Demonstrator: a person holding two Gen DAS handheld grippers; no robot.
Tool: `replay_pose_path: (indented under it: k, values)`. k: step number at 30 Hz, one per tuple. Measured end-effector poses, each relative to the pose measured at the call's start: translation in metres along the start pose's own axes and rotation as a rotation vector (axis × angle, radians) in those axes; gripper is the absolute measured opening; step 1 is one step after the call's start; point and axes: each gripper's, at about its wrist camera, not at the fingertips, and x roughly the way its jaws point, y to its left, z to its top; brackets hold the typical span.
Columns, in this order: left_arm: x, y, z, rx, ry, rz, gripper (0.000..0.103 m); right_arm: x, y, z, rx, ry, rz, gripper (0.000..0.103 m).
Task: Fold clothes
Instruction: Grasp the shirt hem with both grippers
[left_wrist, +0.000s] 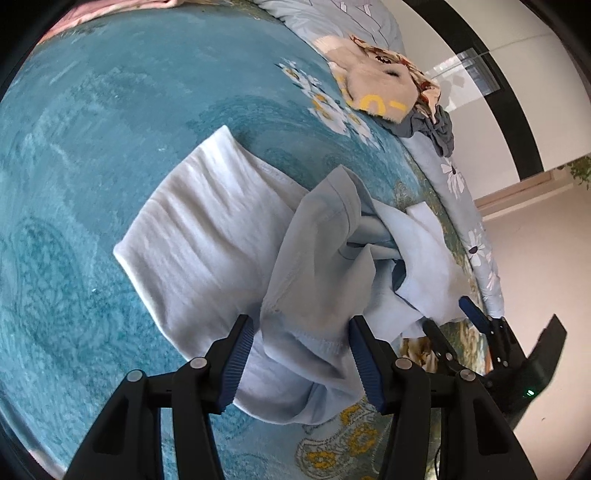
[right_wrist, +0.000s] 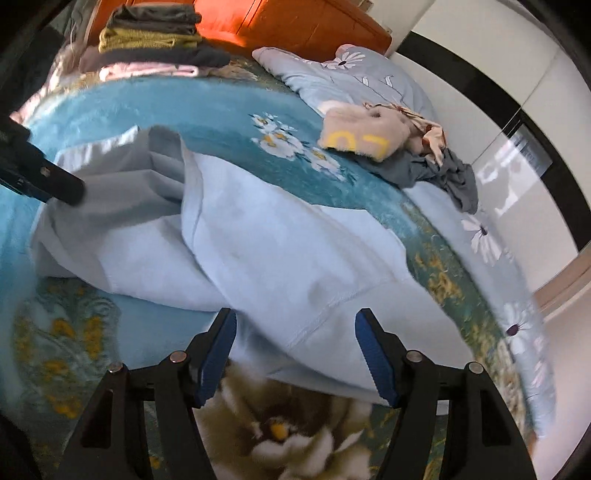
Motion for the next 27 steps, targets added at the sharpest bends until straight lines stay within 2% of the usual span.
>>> replay_pose_path:
  k: [1, 5, 8, 12, 14, 15, 16, 22, 27]
  values:
    - [-0.001, 0.002, 0.000, -0.009, 0.000, -0.012, 0.056, 0.001, -0.002, 0.002, 0.005, 0.002, -0.004, 0.066]
    - [-0.002, 0.010, 0.004, -0.034, 0.007, -0.064, 0.056, 0.007, -0.015, 0.011, 0.076, 0.013, 0.012, 0.045]
    - [0.004, 0.015, 0.009, -0.057, 0.025, -0.105, 0.056, 0.011, -0.026, 0.018, 0.129, 0.021, 0.024, 0.039]
    - [0.010, 0.017, 0.020, -0.063, 0.051, -0.136, 0.055, 0.017, -0.038, 0.028, 0.193, 0.039, 0.046, 0.038]
    - [0.012, 0.019, 0.023, -0.079, 0.062, -0.148, 0.050, 0.012, -0.033, 0.031, 0.179, 0.049, 0.065, 0.038]
    - [0.012, 0.021, 0.023, -0.088, 0.063, -0.146, 0.042, 0.007, -0.029, 0.031, 0.167, 0.049, 0.065, 0.039]
    - [0.013, 0.022, 0.022, -0.088, 0.062, -0.137, 0.035, 0.004, -0.026, 0.029, 0.156, 0.052, 0.057, 0.040]
    - [0.013, 0.018, 0.015, -0.035, 0.058, -0.080, 0.017, -0.003, -0.001, 0.017, 0.096, 0.110, 0.002, 0.044]
    - [0.006, 0.010, 0.014, 0.004, 0.053, -0.085, 0.013, 0.009, 0.023, 0.021, 0.002, 0.133, -0.075, 0.047]
